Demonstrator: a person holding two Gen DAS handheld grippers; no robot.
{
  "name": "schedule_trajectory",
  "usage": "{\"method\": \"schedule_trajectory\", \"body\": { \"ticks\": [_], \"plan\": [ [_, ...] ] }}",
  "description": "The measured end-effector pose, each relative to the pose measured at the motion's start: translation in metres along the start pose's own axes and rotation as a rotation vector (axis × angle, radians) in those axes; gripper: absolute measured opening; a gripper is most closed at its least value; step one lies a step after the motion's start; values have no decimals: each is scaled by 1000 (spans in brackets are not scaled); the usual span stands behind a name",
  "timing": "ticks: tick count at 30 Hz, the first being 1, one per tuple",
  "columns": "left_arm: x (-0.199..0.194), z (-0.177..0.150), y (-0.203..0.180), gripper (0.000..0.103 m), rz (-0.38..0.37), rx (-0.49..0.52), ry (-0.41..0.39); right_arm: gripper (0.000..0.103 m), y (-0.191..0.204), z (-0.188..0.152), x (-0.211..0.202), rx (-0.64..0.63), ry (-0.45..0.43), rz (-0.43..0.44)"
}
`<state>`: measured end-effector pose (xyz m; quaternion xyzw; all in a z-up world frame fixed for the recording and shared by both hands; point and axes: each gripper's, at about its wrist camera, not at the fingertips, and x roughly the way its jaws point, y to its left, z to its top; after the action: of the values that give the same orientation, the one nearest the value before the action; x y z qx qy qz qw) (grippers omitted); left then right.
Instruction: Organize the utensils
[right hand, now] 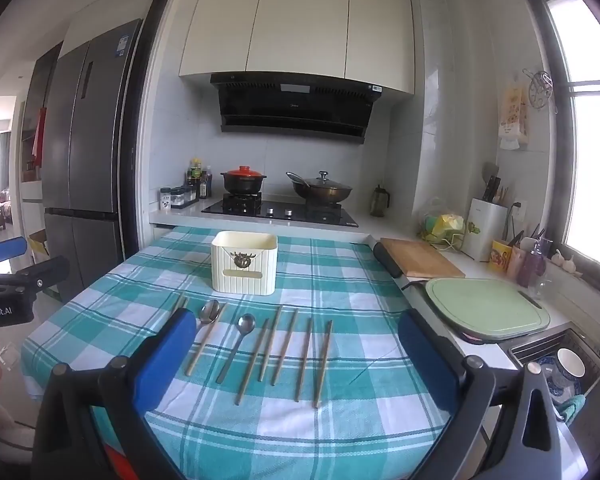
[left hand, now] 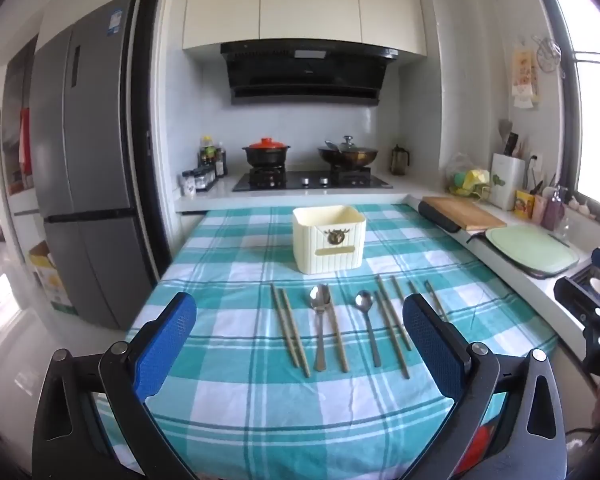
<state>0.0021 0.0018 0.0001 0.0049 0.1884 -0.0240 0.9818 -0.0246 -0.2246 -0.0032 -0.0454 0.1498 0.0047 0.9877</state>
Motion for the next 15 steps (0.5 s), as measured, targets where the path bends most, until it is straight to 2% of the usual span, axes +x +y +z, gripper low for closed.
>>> {"method": "schedule_trajectory", "body": {
  "ticks": [15],
  "plan": [
    [0, 2, 0, 103, -8, -5, 9, 103, -3, 0, -1, 14, -9, 4]
  ]
}}
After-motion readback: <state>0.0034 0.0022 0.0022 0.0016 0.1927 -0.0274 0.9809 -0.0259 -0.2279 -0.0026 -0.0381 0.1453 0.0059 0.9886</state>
